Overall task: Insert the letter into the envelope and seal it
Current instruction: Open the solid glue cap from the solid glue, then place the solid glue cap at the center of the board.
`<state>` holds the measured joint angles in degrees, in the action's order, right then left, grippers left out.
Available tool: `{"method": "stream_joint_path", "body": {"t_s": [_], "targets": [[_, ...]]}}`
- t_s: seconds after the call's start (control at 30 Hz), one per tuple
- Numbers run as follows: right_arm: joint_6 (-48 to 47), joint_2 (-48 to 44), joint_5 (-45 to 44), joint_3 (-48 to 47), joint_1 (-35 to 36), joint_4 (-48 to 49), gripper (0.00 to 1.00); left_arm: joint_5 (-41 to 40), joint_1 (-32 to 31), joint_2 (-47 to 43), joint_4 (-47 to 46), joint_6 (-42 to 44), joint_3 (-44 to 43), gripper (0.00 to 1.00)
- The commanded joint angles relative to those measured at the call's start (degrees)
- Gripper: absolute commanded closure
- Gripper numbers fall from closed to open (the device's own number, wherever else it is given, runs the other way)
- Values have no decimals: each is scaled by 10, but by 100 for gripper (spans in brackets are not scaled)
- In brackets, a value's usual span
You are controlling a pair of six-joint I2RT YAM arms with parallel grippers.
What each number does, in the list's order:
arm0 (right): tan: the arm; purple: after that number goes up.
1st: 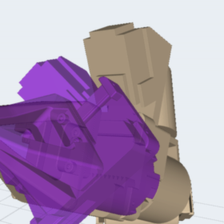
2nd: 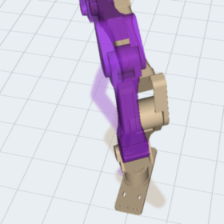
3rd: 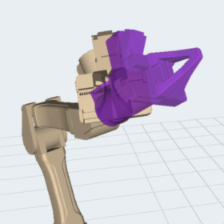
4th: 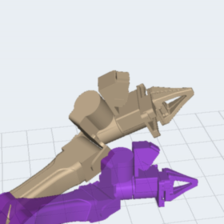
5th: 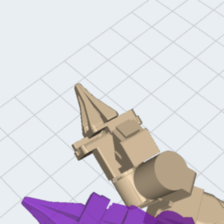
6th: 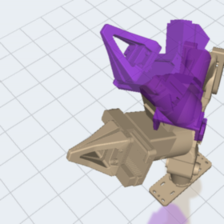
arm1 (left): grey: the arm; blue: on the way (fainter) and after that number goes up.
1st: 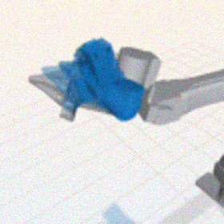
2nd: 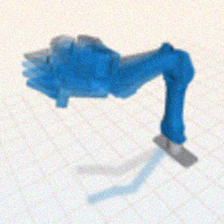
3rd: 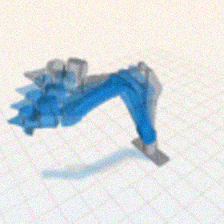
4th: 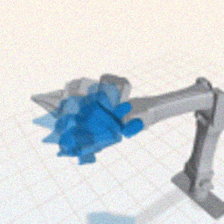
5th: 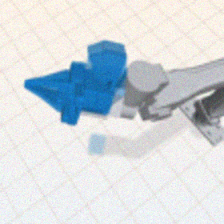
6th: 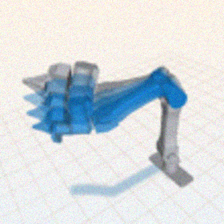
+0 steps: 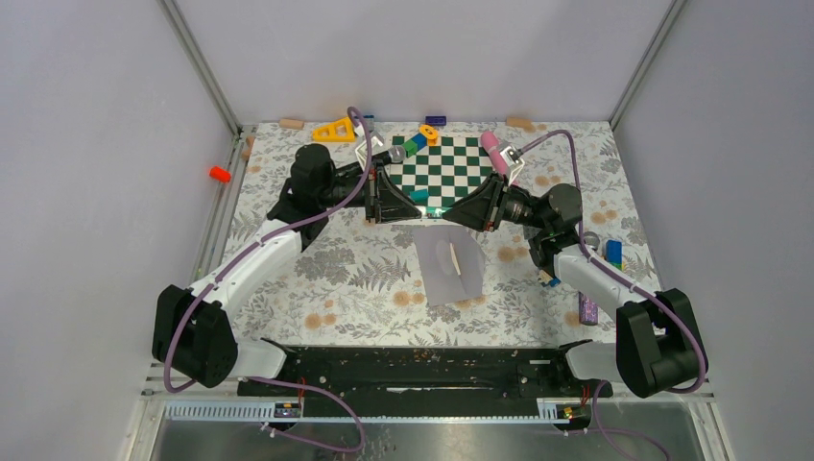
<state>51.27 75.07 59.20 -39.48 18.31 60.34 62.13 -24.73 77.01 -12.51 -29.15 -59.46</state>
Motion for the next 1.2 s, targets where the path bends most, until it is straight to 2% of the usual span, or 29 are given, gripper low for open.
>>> {"method": "stream_joint_path", "body": {"t_s": [0.0, 0.37, 0.43, 0.5, 0.6, 0.73, 0.93, 1.17], "targets": [[-6, -4, -13, 3, -16, 30, 94, 2, 11, -15, -3, 21, -12, 93], [18, -8, -8, 5, -37, 57, 97, 7, 43, -24, -6, 15, -10, 99], [18, -9, -9, 5, -41, 57, 97, 9, 50, -26, 23, 41, -21, 99], [12, -12, -13, 5, -47, 47, 97, -8, 57, -25, 106, 115, -49, 98], [-24, -26, -25, 2, -58, 0, 98, -64, 63, -15, 290, 249, -106, 98], [-73, -53, -40, 0, -71, -62, 98, -178, 67, 8, 429, 375, -157, 99], [-94, -82, -44, 1, -80, -83, 97, -341, 74, 57, 532, 474, -174, 100], [-92, -88, -42, 5, -89, -78, 97, -483, 98, 117, 557, 539, -139, 100]]}}
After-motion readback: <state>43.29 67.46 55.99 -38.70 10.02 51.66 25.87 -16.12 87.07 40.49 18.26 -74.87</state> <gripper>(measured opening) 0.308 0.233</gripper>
